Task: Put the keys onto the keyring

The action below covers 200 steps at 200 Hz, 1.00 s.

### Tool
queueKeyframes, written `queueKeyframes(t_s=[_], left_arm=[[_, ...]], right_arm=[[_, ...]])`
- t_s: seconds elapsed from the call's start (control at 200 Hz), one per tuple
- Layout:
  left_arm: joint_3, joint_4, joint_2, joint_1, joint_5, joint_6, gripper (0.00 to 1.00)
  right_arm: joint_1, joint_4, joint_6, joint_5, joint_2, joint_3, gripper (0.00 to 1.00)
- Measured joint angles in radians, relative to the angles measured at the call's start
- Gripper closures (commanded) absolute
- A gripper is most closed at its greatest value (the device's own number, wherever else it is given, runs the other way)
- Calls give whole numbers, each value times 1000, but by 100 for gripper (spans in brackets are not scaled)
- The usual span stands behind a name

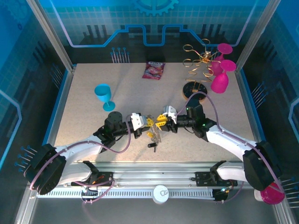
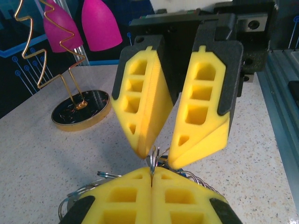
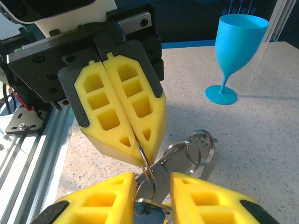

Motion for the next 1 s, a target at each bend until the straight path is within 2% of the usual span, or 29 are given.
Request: queueKeyframes(t_s=[0.1,0.19,0.3,0.365,0.465,0.57,0.61,0.68,0.735,0.846,0.861,0.901,0.921,1.001], left_arm=[[-3,14,0,3,6,-5,100],[-4,21,0,5,8,-6,100],[-5,23,1,8,10,-13,100],[-4,17,1,8,6,-16,91],[6,-27,-1,8,2,-3,83],[48,-131,-7,8,-3,32,81],[68,-172,-9,8,-5,50,82],[102,-242,-16,8,-5,76,95],[122,-287,-23,8,-3,108,99],[146,-349,-27,7,-1,137,100],[147,-353,-27,6,-1,140,100],[147,-359,-27,5,-2,147,100],[147,-360,-27,4,-2,148,100],[144,-354,-27,5,-23,154,100]], right_arm=[[5,0,-5,-1,13,11,81],[10,0,-10,0,23,21,100],[10,-15,-27,6,23,30,100],[14,-57,-50,18,23,48,100],[39,-190,-123,66,20,104,100],[71,-358,-222,146,21,184,100],[85,-428,-264,184,23,222,100],[110,-534,-329,246,31,291,100],[123,-591,-367,286,41,332,100],[136,-641,-408,312,45,357,100],[137,-642,-411,313,45,357,96],[138,-645,-411,315,44,356,75],[137,-640,-404,314,43,352,68],[127,-581,-376,274,12,303,57]])
